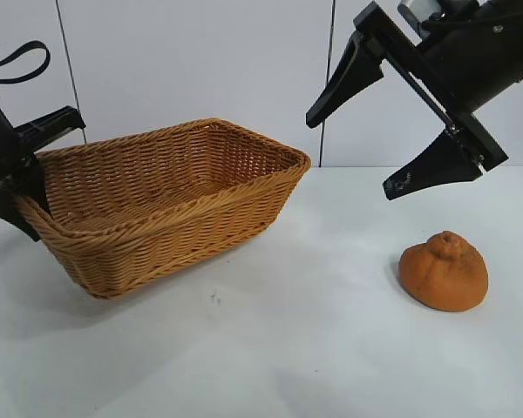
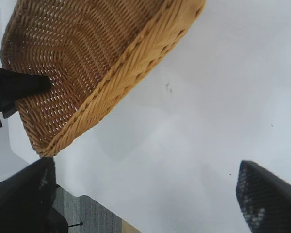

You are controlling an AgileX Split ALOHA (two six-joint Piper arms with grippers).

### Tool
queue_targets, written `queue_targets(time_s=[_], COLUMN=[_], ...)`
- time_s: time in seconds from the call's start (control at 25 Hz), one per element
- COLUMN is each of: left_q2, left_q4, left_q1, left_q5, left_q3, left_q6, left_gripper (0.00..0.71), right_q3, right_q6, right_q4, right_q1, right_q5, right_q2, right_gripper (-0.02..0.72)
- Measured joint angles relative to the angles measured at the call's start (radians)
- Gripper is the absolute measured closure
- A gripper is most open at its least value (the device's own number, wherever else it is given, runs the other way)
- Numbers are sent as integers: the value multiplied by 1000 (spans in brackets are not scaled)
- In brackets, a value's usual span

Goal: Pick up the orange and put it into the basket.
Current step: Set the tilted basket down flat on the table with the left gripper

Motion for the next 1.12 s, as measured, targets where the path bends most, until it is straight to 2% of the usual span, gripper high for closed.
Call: queue_targets(time_s=[0.24, 0.36, 0.64, 1.12], left_q2=[7, 41, 124, 250], left_q4=[-2, -4, -104, -114], left_q1=[0, 0, 0, 0], left_q5=[54, 120, 185, 149], left_q3=[-45, -76, -144, -149], left_q6=[192, 293, 531, 624], left_gripper=[625, 625, 625, 626], right_q3=[0, 0, 0, 0], right_q6=[0, 0, 0, 0], right_q4=[0, 0, 4, 8], right_q1=[0, 0, 0, 0], right_q5=[1, 2, 5, 7], right_q2=[0, 0, 0, 0], right_gripper=[10, 10, 10, 10])
